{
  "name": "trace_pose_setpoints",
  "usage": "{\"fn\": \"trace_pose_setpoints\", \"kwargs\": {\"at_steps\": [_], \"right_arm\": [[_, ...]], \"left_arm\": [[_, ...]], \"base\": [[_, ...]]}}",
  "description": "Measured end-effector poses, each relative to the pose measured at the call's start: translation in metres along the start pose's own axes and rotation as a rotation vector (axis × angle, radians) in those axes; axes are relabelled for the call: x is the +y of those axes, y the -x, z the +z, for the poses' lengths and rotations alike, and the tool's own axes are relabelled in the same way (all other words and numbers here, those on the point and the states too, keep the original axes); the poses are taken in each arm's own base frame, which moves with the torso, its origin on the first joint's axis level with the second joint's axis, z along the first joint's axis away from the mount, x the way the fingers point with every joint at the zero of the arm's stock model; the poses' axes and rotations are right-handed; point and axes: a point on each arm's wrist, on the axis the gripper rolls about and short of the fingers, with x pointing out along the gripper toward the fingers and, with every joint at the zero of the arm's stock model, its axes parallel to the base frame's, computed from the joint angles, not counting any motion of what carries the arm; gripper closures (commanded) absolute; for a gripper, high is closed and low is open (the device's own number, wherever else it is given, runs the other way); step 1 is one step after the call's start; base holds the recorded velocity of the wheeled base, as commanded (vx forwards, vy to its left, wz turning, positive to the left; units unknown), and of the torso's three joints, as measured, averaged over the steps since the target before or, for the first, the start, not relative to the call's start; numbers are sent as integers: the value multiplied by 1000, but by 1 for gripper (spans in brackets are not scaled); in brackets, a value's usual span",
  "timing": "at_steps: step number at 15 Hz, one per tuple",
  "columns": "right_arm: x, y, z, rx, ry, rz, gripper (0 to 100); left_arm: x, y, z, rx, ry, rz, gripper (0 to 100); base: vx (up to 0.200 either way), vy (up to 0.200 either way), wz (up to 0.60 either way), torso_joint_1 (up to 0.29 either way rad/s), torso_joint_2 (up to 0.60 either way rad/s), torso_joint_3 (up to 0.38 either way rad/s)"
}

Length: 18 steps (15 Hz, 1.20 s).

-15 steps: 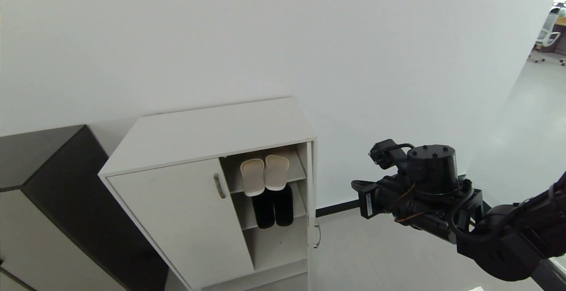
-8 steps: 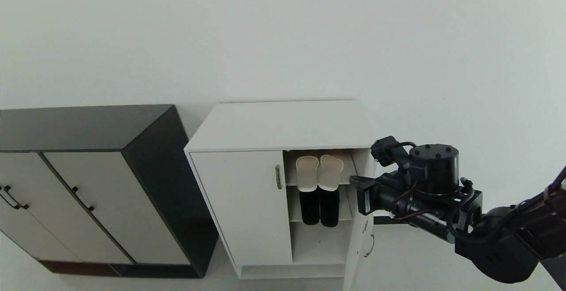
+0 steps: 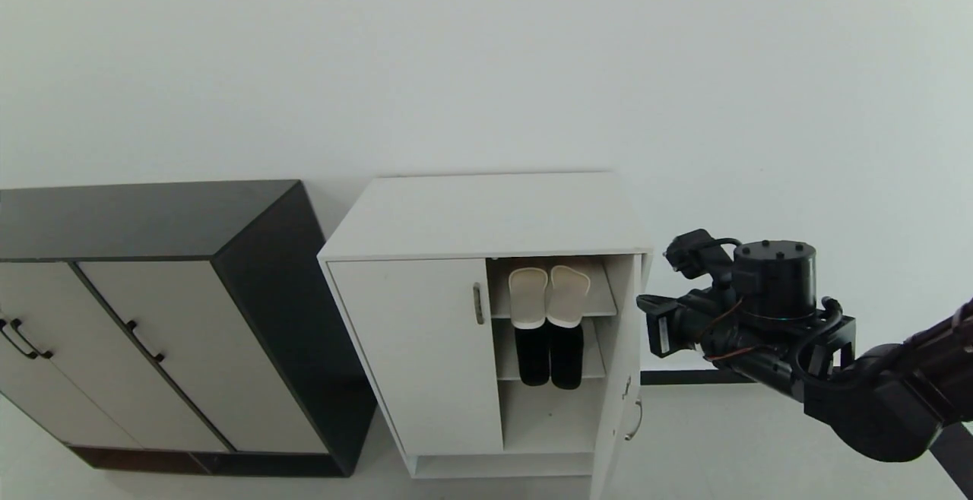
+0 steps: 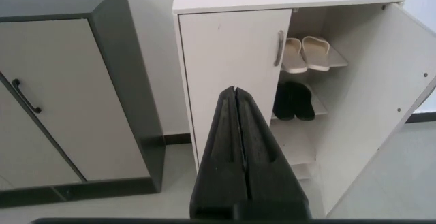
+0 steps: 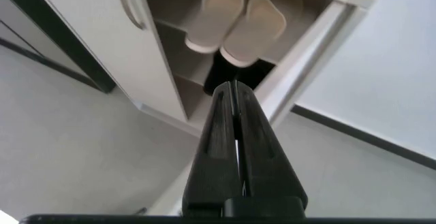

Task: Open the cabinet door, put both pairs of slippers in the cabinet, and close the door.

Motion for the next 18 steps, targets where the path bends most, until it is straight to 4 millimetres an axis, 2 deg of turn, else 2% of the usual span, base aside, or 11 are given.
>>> {"fn": "trace_pose_setpoints", "kwargs": {"at_steps": [4,9,13,15,18], "right_arm": [[-30,2,-10,86,61,-80,100],[-36,-4,-28,169,76,-89,100],[-22,-13,-39,206,87,-43,100],[-10,-17,-42,209,89,-11,100],[16,-22,-38,155,1,56,100]], "left_arm": [[0,0,0,0,2,1,100],[0,0,0,0,2,0,100],[0,0,0,0,2,0,100],[0,0,0,0,1,1,100],[0,0,0,0,1,1,100]], "base": [[0,0,0,0,0,0],[0,0,0,0,0,0],[0,0,0,0,0,0],[0,0,0,0,0,0],[0,0,0,0,0,0]]}}
